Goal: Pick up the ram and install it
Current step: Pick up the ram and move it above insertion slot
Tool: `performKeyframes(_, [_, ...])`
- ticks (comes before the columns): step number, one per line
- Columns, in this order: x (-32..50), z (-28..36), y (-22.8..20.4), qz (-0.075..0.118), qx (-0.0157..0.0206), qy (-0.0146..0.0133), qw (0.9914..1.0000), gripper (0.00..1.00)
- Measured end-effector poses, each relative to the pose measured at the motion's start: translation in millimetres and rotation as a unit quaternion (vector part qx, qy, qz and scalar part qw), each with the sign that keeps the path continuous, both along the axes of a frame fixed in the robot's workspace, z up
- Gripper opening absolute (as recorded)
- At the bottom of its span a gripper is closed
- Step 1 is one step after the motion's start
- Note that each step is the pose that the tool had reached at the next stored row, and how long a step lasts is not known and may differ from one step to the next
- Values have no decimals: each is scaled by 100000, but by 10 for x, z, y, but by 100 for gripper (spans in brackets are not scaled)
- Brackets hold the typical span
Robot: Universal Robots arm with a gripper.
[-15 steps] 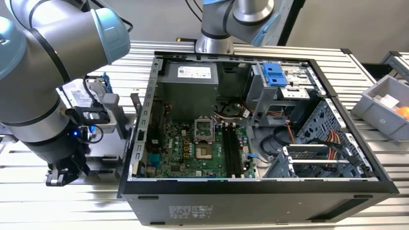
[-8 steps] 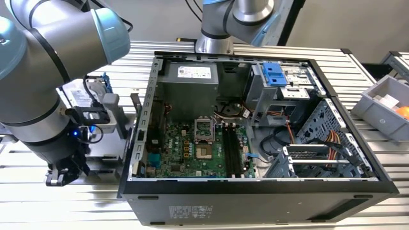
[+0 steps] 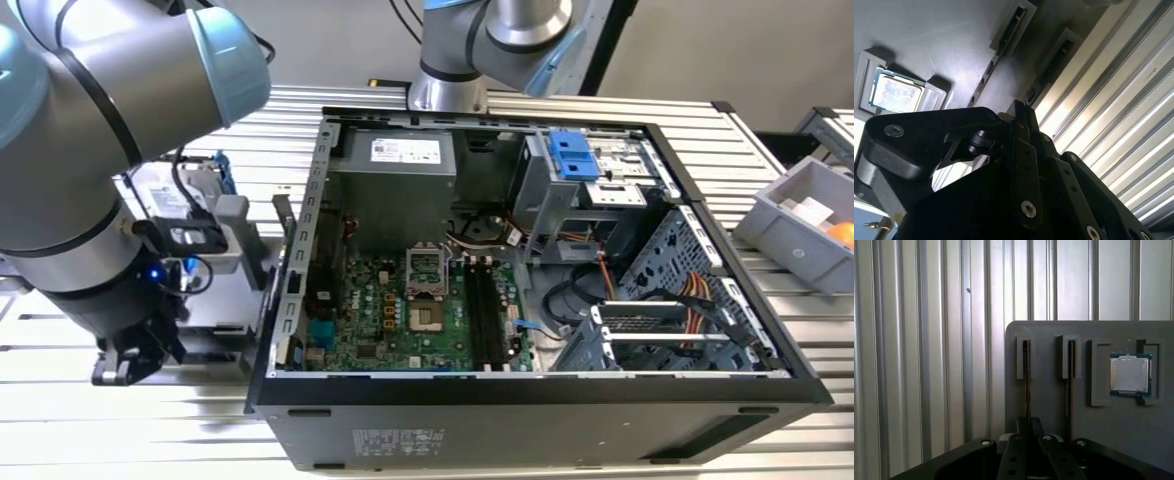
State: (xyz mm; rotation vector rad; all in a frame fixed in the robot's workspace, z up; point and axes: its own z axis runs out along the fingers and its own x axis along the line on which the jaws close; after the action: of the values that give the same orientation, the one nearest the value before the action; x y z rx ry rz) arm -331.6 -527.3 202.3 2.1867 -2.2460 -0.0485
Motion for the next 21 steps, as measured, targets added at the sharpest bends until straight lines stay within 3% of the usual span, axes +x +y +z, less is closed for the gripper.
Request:
performKeyframes(11, [-2, 105, 0, -3, -3, 4, 100000, 0])
performKeyframes(21, [-2, 256, 0, -5, 0, 1, 100000, 0])
